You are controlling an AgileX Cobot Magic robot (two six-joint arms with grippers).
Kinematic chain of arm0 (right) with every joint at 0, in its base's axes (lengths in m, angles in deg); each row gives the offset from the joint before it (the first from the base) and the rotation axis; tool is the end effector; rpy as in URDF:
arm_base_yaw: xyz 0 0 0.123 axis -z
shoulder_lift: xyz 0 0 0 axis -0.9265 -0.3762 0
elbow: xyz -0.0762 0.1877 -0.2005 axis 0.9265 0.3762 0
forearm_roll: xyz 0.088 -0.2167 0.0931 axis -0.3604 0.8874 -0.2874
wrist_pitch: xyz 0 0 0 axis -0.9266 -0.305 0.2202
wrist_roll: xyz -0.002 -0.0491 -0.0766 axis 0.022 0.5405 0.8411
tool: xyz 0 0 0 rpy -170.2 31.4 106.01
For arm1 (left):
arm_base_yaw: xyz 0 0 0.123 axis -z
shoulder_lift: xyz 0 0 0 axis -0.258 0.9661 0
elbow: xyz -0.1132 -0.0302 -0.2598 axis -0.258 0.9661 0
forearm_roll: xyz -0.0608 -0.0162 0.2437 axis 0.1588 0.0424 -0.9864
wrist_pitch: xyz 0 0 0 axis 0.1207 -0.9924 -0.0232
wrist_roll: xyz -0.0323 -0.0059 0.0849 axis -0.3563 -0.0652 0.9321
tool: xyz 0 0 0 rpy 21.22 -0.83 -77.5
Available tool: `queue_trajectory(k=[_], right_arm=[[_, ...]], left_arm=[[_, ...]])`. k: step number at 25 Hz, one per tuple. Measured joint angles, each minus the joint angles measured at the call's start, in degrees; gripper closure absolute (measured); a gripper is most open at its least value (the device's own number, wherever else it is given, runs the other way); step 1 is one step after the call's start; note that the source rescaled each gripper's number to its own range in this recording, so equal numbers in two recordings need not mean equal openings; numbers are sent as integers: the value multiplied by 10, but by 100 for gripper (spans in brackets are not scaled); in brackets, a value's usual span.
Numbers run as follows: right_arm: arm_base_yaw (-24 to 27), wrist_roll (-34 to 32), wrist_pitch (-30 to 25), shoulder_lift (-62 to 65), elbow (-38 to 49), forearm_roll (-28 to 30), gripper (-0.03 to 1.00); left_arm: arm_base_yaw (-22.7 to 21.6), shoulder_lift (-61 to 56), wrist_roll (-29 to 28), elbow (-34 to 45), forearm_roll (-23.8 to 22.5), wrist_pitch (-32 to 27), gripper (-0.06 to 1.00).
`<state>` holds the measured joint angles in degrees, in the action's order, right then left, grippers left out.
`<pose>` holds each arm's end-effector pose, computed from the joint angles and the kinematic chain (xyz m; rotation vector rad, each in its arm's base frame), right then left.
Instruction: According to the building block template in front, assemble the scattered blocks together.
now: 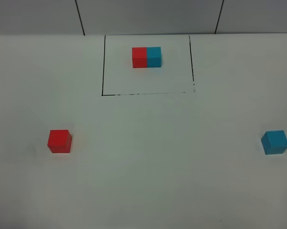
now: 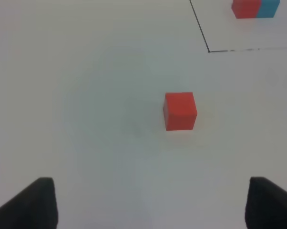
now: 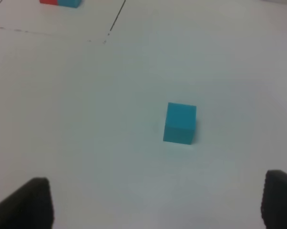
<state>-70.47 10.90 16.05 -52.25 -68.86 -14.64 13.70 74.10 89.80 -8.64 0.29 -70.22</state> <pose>-0.0043 0.0017 0.2746 -0.0908 2.0459 0.0294 -0.0038 -0.0114 0.2859 0.0820 1.9877 -0.0953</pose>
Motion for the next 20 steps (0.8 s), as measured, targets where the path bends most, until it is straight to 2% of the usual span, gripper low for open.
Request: queue_trajectory(k=[4, 13, 20], right_arm=[[0, 0, 0, 0, 0, 0, 6], [0, 0, 0, 0, 0, 0, 6], [0, 0, 0, 0, 0, 0, 6]], left_arm=[[0, 78, 0, -41, -1, 23, 10], [0, 422, -6, -177, -1, 3, 10], [7, 664, -17, -198, -2, 9, 10]])
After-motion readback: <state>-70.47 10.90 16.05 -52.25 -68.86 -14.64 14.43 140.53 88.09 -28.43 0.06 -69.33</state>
